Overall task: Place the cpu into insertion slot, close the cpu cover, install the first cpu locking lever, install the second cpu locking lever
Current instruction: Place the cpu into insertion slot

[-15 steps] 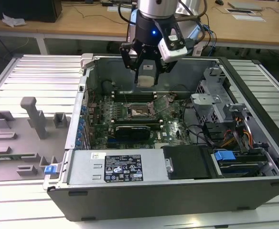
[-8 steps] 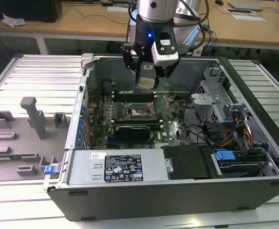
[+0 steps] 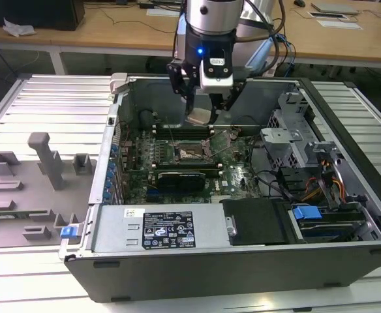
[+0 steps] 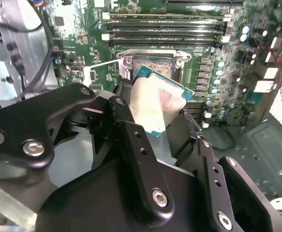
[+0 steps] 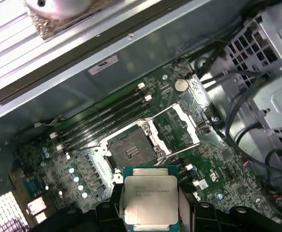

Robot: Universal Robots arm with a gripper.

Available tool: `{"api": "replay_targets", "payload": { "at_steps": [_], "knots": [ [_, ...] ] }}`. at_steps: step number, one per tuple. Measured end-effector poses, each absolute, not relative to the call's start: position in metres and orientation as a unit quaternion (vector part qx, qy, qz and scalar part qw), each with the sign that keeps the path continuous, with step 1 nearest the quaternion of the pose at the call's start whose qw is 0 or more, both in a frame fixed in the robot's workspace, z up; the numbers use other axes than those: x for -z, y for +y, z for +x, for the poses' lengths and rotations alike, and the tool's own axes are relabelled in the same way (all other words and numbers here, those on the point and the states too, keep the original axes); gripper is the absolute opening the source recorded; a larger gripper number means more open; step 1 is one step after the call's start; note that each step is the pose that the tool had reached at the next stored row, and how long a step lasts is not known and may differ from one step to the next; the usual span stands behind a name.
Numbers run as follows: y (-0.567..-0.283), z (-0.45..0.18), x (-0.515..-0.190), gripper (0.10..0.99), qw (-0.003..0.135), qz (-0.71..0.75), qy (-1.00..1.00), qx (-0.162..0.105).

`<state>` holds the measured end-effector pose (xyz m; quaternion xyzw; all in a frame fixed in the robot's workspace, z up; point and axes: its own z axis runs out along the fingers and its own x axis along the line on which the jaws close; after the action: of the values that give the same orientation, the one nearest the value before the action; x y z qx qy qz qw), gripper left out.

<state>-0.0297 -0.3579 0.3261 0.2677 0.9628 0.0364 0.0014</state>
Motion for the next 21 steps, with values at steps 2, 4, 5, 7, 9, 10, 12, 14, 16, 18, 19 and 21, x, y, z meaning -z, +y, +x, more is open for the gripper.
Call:
{"api": "replay_targets", "payload": {
  "at_steps": [2, 4, 5, 7, 9, 10, 12, 14, 16, 18, 19, 21],
  "knots": [
    [-0.358, -0.030, -0.325, 0.537, 0.002, 0.287, 0.957, -0.036],
    [-0.358, -0.030, -0.324, 0.537, 0.003, 0.305, 0.952, -0.036],
    [-0.358, -0.030, -0.323, 0.537, 0.003, 0.313, 0.949, -0.036],
    [-0.358, -0.030, -0.321, 0.537, 0.004, 0.346, 0.938, -0.036],
    [-0.358, -0.030, -0.320, 0.537, 0.005, 0.373, 0.927, -0.036],
    [-0.358, -0.030, -0.319, 0.537, 0.006, 0.381, 0.924, -0.036],
    [-0.358, -0.030, -0.318, 0.537, 0.007, 0.407, 0.913, -0.036],
    [-0.358, -0.030, -0.317, 0.537, 0.008, 0.426, 0.904, -0.036],
    [-0.358, -0.030, -0.316, 0.537, 0.008, 0.448, 0.893, -0.035],
    [-0.358, -0.030, -0.314, 0.537, 0.009, 0.470, 0.882, -0.035],
    [-0.358, -0.030, -0.314, 0.537, 0.010, 0.481, 0.876, -0.035],
    [-0.358, -0.030, -0.312, 0.537, 0.011, 0.508, 0.861, -0.035]
  ]
}}
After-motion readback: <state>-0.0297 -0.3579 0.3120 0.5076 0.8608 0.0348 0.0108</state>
